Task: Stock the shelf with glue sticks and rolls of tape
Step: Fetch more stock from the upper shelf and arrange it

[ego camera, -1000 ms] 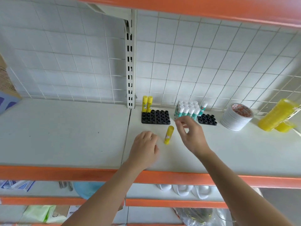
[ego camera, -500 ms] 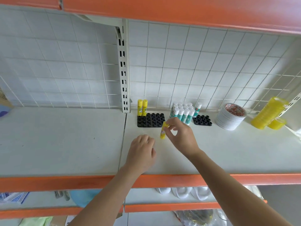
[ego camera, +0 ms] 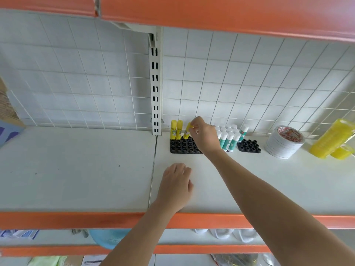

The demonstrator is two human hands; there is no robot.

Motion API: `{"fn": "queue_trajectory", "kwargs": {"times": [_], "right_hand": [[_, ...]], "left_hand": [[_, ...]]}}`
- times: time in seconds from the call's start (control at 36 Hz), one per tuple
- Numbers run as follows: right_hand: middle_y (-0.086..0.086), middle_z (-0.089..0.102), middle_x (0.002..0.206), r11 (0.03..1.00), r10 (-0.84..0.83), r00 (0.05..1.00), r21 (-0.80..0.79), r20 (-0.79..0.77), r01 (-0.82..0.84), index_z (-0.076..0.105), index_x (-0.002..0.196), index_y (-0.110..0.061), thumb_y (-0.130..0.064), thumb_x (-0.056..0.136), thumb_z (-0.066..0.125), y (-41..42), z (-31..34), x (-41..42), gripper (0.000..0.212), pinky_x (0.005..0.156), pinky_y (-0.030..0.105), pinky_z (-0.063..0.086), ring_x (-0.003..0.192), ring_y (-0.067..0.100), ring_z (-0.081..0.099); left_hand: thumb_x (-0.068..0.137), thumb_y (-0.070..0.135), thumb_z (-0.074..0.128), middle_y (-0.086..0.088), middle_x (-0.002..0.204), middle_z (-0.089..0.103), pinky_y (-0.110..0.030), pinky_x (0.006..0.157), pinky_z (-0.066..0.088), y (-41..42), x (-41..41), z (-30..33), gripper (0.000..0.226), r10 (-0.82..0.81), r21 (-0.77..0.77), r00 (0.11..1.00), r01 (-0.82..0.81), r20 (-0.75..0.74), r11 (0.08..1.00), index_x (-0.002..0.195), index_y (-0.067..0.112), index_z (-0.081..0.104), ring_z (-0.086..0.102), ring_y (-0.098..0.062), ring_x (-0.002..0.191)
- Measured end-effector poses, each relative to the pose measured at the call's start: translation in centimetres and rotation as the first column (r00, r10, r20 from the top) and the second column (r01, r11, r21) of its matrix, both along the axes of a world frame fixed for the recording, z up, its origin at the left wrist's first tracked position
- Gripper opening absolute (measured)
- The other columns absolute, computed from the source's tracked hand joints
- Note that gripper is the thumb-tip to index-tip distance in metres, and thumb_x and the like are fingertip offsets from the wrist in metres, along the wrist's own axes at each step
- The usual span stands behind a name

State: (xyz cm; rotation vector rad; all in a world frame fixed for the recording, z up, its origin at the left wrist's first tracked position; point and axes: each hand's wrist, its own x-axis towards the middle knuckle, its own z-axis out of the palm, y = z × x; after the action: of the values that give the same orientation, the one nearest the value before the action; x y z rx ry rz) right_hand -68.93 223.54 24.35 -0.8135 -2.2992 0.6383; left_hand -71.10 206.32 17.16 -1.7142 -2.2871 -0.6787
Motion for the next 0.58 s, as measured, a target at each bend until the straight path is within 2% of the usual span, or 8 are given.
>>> {"fn": "queue_trajectory", "kwargs": {"times": [0.25, 0.33, 0.39, 0.47, 0.58], "right_hand": [[0.004, 0.07, 0.095, 1.0, 0.019, 0.998, -0.001, 0.055, -0.019, 0.058, 0.1, -0.012, -0.02, 0.094, 0.057, 0.2, -0.2, -1.1, 0.01, 0.073, 0.038, 0.053, 0.085, 0.025, 0.065], [0.004, 0.063, 0.109, 0.992, 0.016, 0.998, 0.122, 0.062, -0.024, 0.062, 0.102, -0.01, -0.015, 0.095, 0.055, 0.4, -0.2, -1.5, 0.011, 0.063, 0.033, 0.049, 0.083, 0.025, 0.065], [0.006, 0.061, 0.114, 0.975, 0.022, 0.997, 0.219, 0.07, -0.037, 0.065, 0.102, -0.005, -0.005, 0.092, 0.053, 0.4, -0.3, -1.5, 0.015, 0.059, 0.03, 0.045, 0.085, 0.028, 0.064], [0.009, 0.062, 0.115, 0.955, 0.024, 0.987, 0.287, 0.159, -0.069, 0.063, 0.109, -0.003, 0.009, 0.085, 0.045, 0.3, -0.1, -1.4, 0.033, 0.062, 0.029, 0.037, 0.097, 0.031, 0.06], [0.011, 0.063, 0.114, 0.95, -0.02, 0.979, 0.31, 0.203, -0.045, 0.063, 0.115, -0.004, 0.012, 0.08, 0.043, 0.2, 0.2, -1.6, 0.043, 0.068, 0.031, 0.034, 0.098, 0.033, 0.059]], "left_hand": [[0.075, 0.023, 0.033, -0.001, 0.085, 0.055, -0.034, 0.072, 0.051, 0.0, -0.1, -0.1, 0.027, 0.007, 0.023, 1.0, -0.006, -0.027, 1.0, 0.082, 0.013, 0.058, 0.056, -0.023, 0.082], [0.076, 0.024, 0.034, -0.001, 0.087, 0.057, -0.035, 0.075, 0.052, 0.0, -0.1, -0.2, 0.028, 0.003, 0.018, 1.0, -0.003, -0.02, 1.0, 0.083, 0.013, 0.058, 0.057, -0.023, 0.085], [0.076, 0.024, 0.034, -0.002, 0.087, 0.057, -0.036, 0.075, 0.052, 0.0, -0.1, -0.2, 0.028, 0.002, 0.01, 1.0, -0.001, -0.013, 1.0, 0.084, 0.013, 0.058, 0.057, -0.024, 0.085], [0.076, 0.024, 0.033, -0.001, 0.087, 0.057, -0.036, 0.077, 0.052, 0.1, -0.1, -0.1, 0.029, 0.003, 0.003, 1.0, -0.003, -0.009, 1.0, 0.084, 0.013, 0.059, 0.058, -0.024, 0.086], [0.076, 0.023, 0.033, -0.002, 0.086, 0.057, -0.037, 0.078, 0.054, 0.0, -0.1, -0.1, 0.029, 0.0, 0.006, 1.0, 0.0, 0.005, 1.0, 0.083, 0.012, 0.059, 0.059, -0.025, 0.085]]}}
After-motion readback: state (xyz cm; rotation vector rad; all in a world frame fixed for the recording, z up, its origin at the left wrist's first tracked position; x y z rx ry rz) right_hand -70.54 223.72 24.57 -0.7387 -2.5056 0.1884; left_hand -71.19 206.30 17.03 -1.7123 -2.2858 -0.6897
